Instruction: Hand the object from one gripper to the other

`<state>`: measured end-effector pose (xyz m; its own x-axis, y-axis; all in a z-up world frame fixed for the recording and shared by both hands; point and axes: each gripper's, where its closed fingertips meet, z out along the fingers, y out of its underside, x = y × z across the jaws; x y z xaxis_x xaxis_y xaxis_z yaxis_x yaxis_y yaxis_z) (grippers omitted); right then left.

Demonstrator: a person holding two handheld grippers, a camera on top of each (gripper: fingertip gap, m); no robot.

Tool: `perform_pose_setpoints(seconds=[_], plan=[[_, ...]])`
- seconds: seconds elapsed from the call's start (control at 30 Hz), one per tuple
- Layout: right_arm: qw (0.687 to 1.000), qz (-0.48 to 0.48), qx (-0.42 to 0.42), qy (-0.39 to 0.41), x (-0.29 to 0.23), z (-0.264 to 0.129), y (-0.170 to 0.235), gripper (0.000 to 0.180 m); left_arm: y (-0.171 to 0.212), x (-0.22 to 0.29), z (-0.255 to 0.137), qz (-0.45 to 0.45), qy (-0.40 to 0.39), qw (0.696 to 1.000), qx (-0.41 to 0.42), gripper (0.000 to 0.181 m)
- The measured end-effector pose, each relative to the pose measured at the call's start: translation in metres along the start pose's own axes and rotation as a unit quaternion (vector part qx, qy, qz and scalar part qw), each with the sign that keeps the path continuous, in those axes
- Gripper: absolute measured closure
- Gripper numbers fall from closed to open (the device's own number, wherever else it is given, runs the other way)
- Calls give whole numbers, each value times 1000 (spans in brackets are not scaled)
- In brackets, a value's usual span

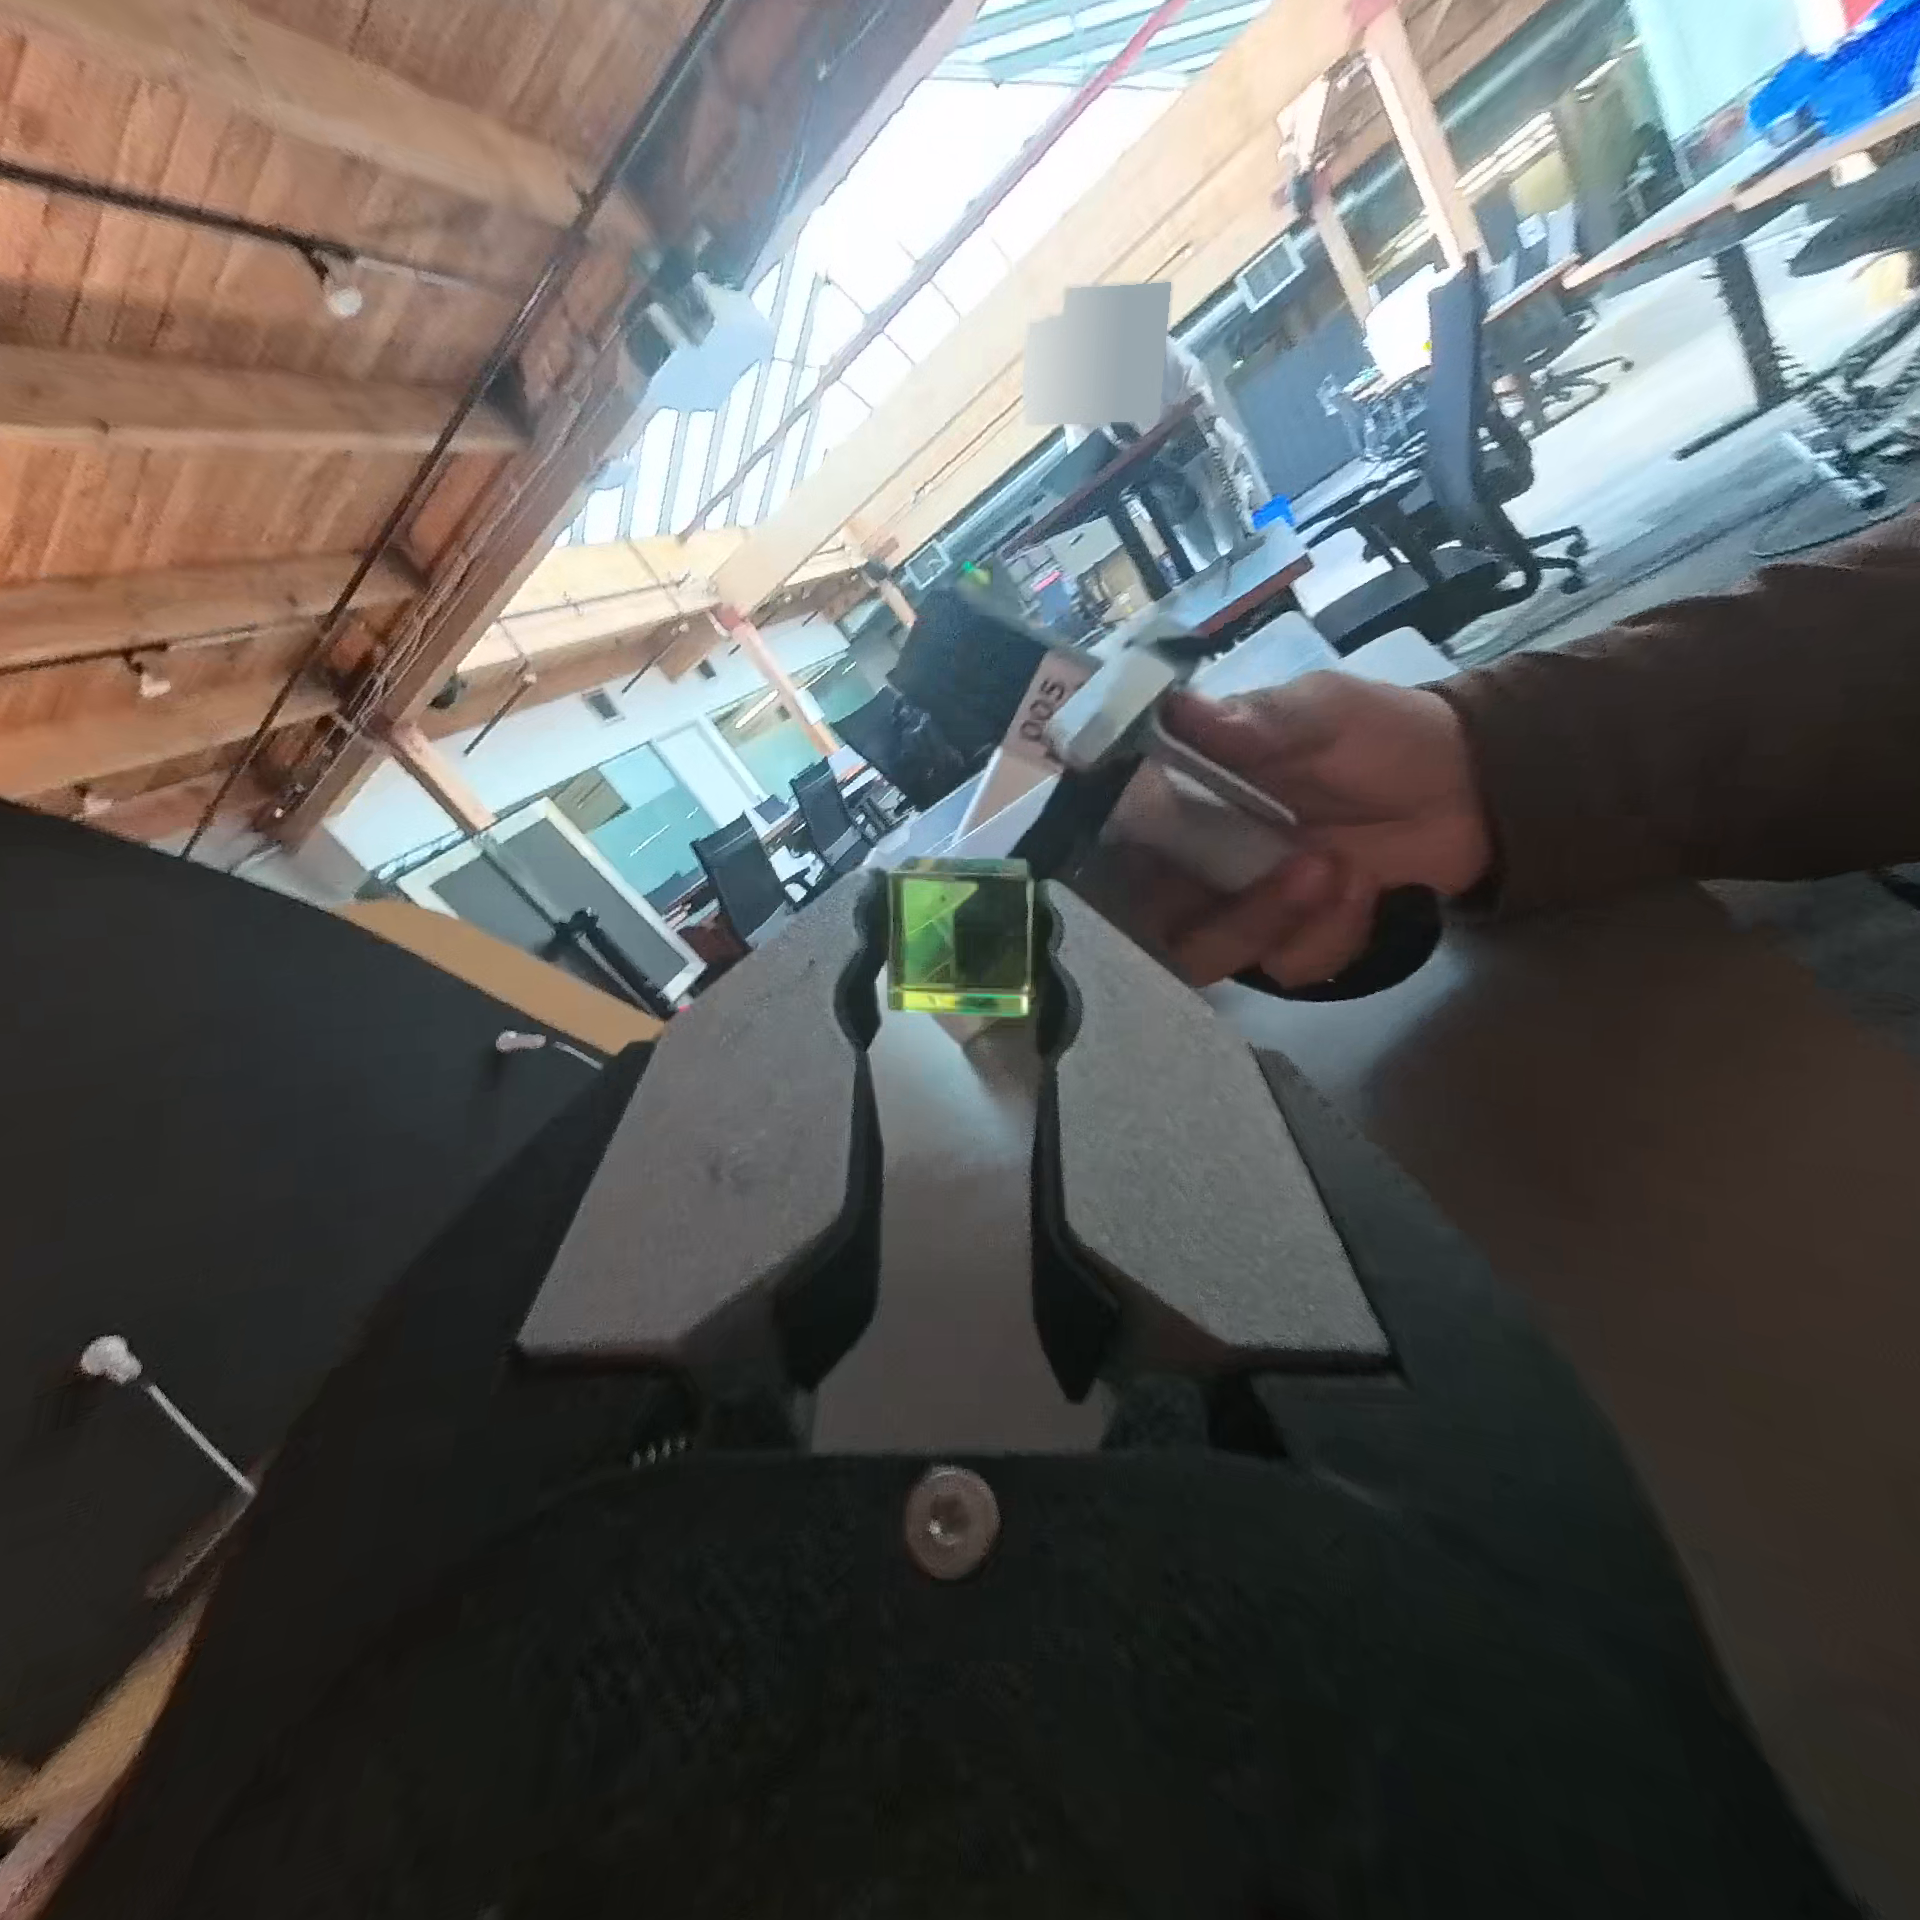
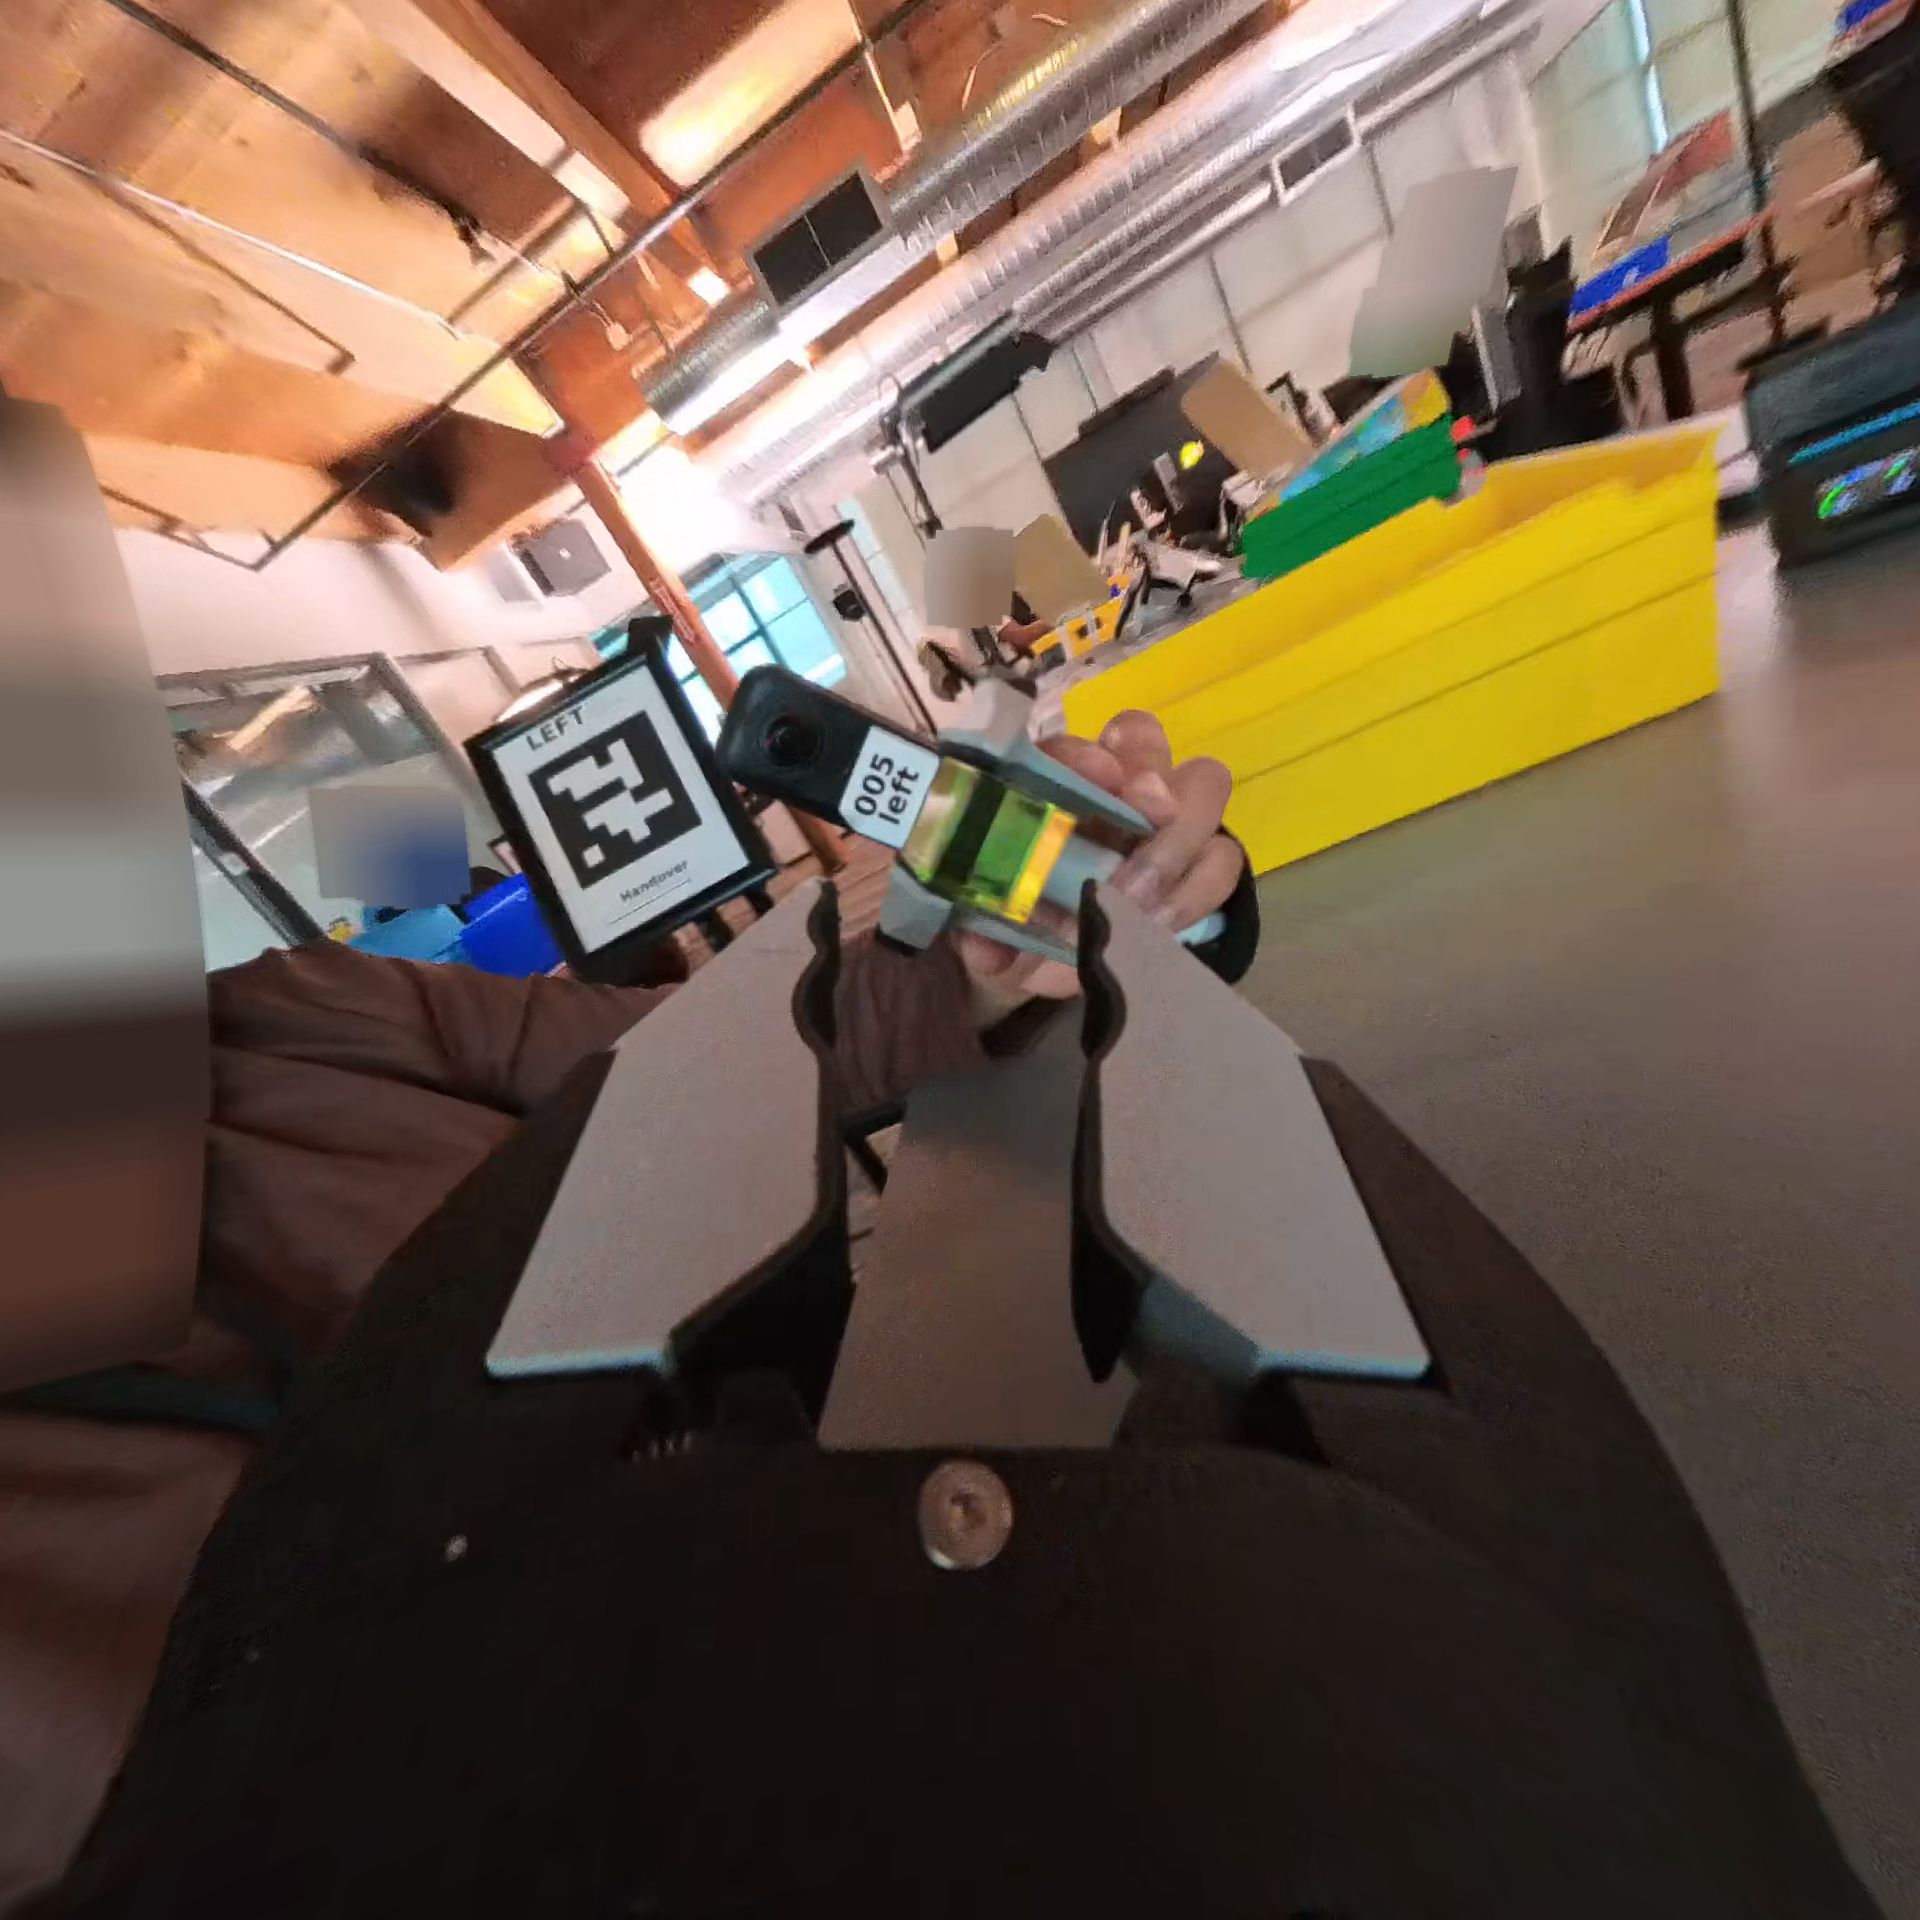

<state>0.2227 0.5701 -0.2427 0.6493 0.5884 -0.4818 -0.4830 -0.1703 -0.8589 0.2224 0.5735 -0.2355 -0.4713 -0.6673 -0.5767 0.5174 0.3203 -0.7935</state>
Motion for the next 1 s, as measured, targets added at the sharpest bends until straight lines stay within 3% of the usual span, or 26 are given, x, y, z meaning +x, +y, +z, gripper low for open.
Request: perform_pose_setpoints(seconds=[0.03, 0.17, 0.2, 0.23, 0.7, 0.87, 0.93, 1.0], plan=[[1000, 7, -14, -3, 0, 3, 5, 131, -1, 4, 1, 5, 8, 1000, 2, 157], [998, 1, -59, -24, -10, 17, 22, 137, -2, 19, 4, 23, 38, 999, 4, 157], [998, -8, -62, -14, -8, 17, 23, 150, -4, 21, 4, 22, 43, 999, 9, 157], [998, -12, -64, -18, -9, 16, 23, 152, -5, 22, 3, 24, 45, 999, 11, 157], [998, 14, -58, -18, -3, 13, 23, 154, 6, 25, 1, 86, 48, 995, -32, 156], [998, 29, -61, 3, 6, 11, 24, 156, 17, 24, 4, 129, 35, 989, -61, 157], [997, 6, -70, 33, 13, 10, 25, 155, 23, 22, 5, 142, 26, 986, -80, 157], [992, -47, -72, 88, 22, 7, 20, 155, 27, 18, 6, 100, 10, 991, -93, 157]])
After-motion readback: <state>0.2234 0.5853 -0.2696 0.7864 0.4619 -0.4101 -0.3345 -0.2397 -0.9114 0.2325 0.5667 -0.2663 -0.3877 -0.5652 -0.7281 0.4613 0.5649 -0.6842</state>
